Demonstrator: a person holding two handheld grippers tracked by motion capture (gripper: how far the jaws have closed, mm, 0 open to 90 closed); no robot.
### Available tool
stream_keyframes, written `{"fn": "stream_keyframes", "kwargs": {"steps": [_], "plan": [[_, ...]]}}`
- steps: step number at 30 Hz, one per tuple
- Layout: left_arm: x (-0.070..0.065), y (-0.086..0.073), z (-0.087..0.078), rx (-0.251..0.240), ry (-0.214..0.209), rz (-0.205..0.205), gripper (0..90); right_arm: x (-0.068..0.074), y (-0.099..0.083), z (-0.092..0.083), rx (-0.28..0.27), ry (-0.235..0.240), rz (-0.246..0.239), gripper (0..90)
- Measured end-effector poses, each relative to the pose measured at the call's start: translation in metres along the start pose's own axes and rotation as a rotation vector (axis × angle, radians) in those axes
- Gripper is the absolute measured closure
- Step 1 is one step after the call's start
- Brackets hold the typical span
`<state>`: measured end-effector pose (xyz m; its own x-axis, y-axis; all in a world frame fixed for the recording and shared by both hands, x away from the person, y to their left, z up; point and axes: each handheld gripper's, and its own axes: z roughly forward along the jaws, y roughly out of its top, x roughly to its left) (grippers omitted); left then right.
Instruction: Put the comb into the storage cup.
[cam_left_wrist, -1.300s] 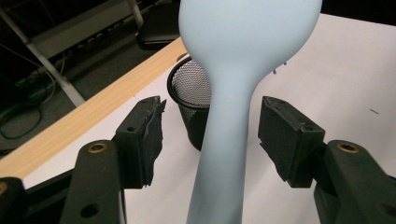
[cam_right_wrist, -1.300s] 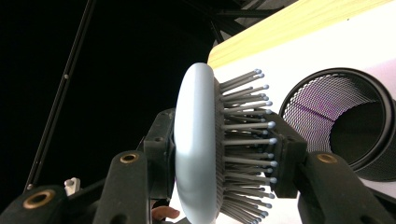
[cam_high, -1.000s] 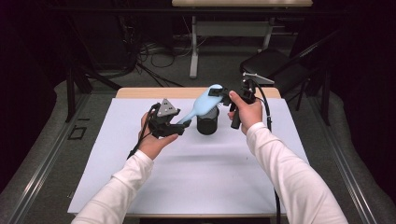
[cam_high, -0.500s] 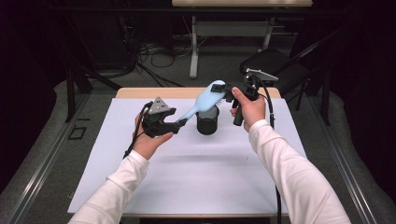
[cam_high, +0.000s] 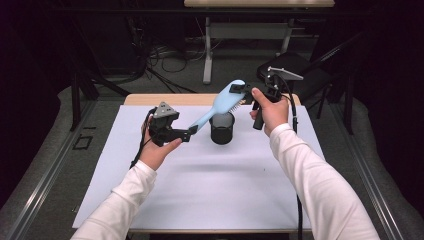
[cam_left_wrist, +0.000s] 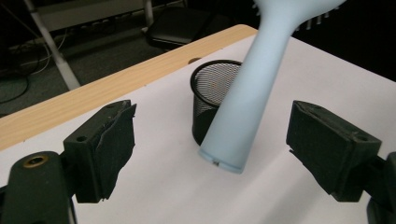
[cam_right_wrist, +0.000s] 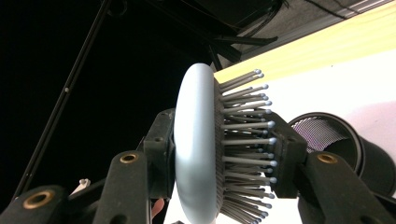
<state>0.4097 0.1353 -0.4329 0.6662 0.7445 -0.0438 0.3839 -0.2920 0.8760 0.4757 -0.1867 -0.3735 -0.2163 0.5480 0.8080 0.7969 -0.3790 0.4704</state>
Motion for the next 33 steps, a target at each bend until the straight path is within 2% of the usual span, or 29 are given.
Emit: {"fn": "stream_keyframes", "kwargs": {"steps": [2,7,12,16,22,26,33], "plan": [[0.003,0.0,0.0,0.003,0.0,-0.01,14.4,0.002,0.002,-0.002,-0.009,-0.006,-0.005,51.9],[0.007,0.0,-0.003,-0.007,-0.028,-0.041,1.7,0.008,0.007,-0.006,-0.028,-0.021,-0.026,51.9],[0.008,0.0,-0.004,-0.022,-0.03,-0.062,0.6,0.012,0.013,-0.009,-0.048,-0.038,-0.049,51.9],[0.009,0.0,-0.005,0.001,-0.024,-0.051,0.6,0.018,0.017,-0.01,-0.064,-0.06,-0.081,51.9],[0.005,-0.002,-0.005,0.029,0.0,-0.006,0.6,0.026,0.022,-0.012,-0.068,-0.089,-0.128,51.9],[0.004,-0.002,-0.005,0.033,-0.004,-0.003,0.6,0.032,0.025,-0.012,-0.073,-0.102,-0.148,51.8],[0.008,0.003,-0.008,0.03,-0.009,-0.027,0.6,0.041,0.032,-0.009,-0.085,-0.131,-0.182,51.8]]}}
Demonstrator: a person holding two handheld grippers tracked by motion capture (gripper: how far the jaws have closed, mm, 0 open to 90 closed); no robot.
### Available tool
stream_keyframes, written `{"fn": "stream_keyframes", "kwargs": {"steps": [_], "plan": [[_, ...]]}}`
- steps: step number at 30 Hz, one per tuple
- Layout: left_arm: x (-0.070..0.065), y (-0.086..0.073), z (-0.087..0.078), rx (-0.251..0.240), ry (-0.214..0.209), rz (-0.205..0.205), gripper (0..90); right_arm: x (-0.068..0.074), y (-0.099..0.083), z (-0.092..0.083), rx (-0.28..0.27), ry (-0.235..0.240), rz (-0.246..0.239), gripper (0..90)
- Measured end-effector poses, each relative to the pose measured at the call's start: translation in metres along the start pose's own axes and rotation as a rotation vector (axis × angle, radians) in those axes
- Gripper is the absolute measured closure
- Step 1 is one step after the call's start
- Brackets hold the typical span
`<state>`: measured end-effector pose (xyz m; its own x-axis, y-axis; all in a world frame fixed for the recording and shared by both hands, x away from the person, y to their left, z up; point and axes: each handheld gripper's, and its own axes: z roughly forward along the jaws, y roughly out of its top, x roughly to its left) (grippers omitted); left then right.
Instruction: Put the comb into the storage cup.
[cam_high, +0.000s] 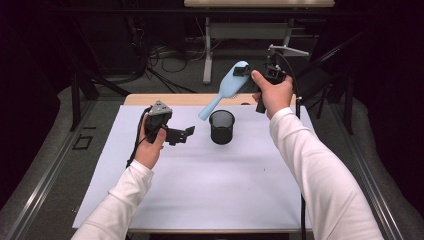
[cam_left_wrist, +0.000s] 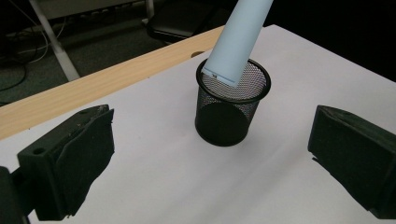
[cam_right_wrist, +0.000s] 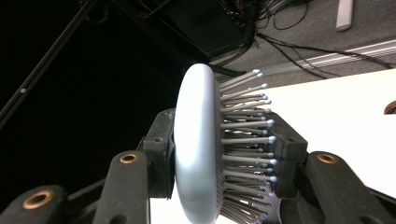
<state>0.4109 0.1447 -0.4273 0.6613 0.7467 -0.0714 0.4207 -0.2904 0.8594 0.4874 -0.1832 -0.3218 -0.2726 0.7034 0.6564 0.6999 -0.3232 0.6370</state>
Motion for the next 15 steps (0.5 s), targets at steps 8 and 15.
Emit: {"fn": "stream_keyframes", "kwargs": {"steps": [8,15], "plan": [[0.007,0.002,0.002,0.022,-0.026,-0.071,0.6,0.003,0.005,0.003,-0.005,-0.027,-0.023,51.8],[0.016,0.003,-0.005,-0.013,-0.037,-0.117,0.6,0.005,0.005,0.005,-0.003,-0.05,-0.047,51.8]]}}
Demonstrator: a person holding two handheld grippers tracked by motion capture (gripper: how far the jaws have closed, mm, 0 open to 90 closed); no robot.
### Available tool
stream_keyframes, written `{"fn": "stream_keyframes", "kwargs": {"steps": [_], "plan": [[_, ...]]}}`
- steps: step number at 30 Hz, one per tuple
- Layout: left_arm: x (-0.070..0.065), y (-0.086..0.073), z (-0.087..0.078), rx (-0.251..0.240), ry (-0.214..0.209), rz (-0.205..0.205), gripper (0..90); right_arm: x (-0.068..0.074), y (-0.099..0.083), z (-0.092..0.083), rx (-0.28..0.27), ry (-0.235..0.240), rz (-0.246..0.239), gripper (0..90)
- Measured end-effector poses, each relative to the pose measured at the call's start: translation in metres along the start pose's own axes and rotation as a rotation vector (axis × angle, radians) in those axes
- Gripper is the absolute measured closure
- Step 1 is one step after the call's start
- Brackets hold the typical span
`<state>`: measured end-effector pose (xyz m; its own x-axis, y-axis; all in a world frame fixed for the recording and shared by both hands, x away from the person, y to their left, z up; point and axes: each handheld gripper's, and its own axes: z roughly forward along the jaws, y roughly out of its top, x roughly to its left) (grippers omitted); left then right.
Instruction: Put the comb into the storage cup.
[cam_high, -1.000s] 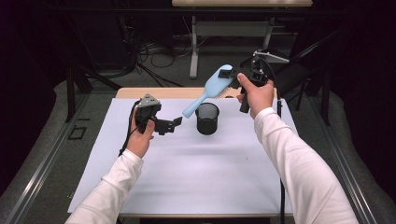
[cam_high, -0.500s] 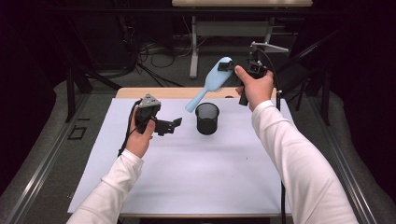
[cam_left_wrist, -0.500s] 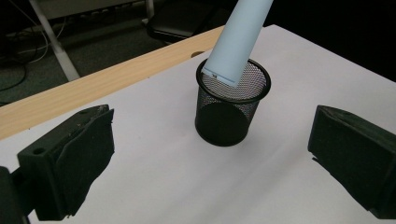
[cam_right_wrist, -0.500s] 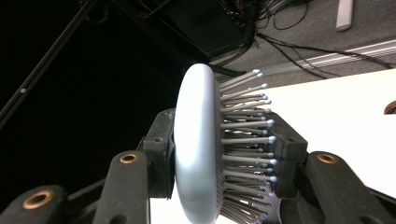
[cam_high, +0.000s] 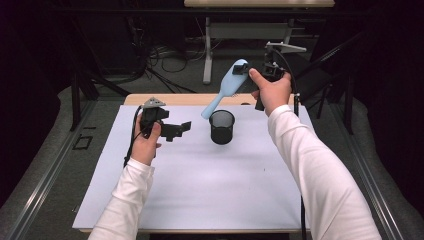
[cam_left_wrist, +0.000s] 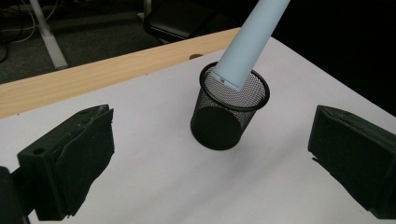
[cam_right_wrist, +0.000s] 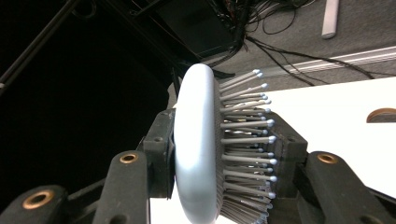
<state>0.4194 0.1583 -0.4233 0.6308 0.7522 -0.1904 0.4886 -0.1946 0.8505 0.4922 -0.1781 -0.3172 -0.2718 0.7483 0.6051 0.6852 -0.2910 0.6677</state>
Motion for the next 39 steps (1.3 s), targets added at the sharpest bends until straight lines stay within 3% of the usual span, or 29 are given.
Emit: {"fn": "stream_keyframes", "kwargs": {"steps": [15,24,29,39], "plan": [[-0.001,-0.003,0.0,0.005,-0.003,0.013,0.6,0.001,0.001,0.002,-0.016,-0.048,-0.052,51.8],[0.0,-0.007,0.004,0.019,-0.005,0.004,0.7,0.002,-0.001,-0.001,-0.017,-0.109,-0.136,51.6],[0.0,-0.008,0.004,0.016,-0.006,0.001,0.7,0.0,-0.006,0.005,-0.011,-0.138,-0.174,51.6],[0.004,-0.01,0.003,0.015,-0.011,-0.016,0.7,-0.002,-0.017,0.02,0.013,-0.148,-0.213,51.5]]}}
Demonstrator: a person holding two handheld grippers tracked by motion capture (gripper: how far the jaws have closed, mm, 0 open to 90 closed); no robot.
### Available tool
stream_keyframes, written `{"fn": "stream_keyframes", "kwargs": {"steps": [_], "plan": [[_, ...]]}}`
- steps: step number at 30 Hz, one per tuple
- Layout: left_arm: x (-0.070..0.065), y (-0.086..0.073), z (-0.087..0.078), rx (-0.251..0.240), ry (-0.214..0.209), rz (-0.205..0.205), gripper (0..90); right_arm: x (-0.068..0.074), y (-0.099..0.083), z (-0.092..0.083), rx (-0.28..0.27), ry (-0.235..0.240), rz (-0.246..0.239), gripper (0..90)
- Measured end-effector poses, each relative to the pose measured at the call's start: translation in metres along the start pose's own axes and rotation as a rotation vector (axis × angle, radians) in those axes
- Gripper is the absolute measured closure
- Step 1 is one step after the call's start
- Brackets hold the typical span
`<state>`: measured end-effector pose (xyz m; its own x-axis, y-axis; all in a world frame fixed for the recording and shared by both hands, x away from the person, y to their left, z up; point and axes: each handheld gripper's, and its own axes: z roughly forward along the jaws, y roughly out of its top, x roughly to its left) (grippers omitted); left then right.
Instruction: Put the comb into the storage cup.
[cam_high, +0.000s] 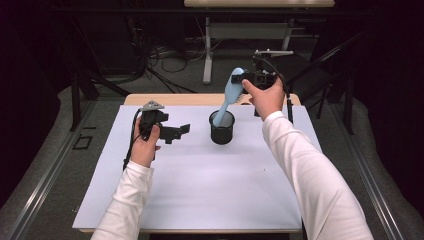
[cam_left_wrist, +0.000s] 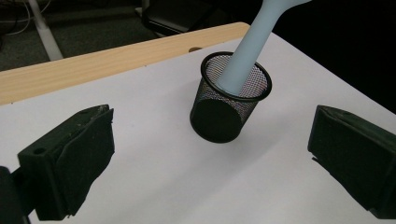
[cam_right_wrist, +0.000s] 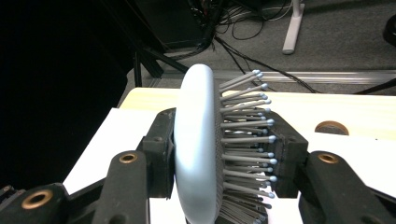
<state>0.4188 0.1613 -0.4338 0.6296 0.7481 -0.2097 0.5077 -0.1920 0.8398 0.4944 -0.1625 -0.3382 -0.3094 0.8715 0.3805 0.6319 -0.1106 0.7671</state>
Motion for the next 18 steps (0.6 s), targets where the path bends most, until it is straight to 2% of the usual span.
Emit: {"fn": "stream_keyframes", "kwargs": {"steps": [18], "plan": [[0.002,-0.001,-0.001,0.001,0.005,-0.002,0.7,0.009,-0.011,0.017,0.021,-0.017,-0.086,51.4]]}}
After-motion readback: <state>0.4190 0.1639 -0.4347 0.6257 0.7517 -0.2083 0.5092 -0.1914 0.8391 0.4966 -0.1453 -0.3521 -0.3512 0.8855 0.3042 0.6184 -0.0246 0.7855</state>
